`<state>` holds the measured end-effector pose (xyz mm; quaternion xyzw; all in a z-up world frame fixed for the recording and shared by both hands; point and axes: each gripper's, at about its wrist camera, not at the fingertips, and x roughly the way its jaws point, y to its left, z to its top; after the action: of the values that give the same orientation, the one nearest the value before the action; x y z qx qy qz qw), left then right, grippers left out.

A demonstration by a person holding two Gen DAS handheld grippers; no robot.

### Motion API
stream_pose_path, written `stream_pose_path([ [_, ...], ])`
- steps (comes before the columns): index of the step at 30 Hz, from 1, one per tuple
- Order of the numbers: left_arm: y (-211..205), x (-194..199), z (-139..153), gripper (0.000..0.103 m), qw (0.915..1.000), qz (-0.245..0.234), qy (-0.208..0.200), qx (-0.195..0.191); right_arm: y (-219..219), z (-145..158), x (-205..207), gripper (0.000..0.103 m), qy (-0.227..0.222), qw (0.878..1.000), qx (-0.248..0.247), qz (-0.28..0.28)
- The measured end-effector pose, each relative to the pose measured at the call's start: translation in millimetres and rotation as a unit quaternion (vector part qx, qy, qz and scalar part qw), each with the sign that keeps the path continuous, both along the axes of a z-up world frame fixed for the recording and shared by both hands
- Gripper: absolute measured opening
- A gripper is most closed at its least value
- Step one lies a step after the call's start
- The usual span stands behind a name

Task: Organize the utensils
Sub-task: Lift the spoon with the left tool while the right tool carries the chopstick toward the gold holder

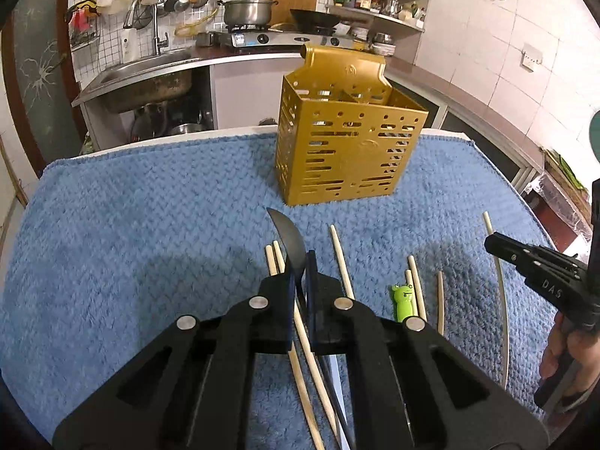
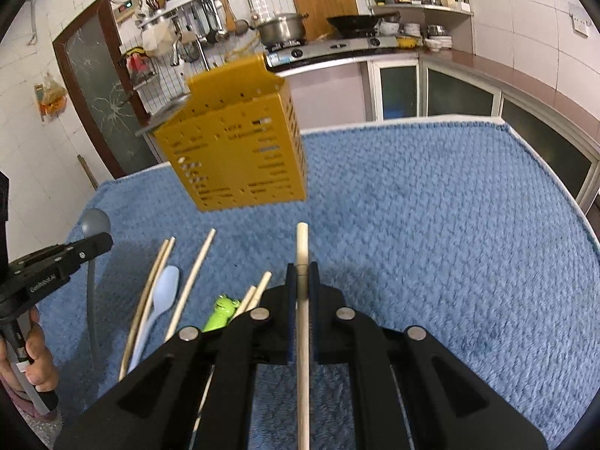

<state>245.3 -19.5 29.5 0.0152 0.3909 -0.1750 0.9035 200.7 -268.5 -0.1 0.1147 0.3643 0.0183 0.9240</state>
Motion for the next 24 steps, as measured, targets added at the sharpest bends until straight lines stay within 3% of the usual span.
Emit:
stream_pose_path([
  [16,1.7,-0.9,10.0,0.004,0.9998,-0.011,-0.008,-0.015,2.4,28.3,-8.4,0.006,-0.048,0.999,-0.001,0.014],
  [24,-2.8,-0.6,31.4,0.004,0.9994,-0.019,-0.025,-0.012,1.3,46.9,-4.6,0.006,-0.082,0.997,-0.003,0.014],
])
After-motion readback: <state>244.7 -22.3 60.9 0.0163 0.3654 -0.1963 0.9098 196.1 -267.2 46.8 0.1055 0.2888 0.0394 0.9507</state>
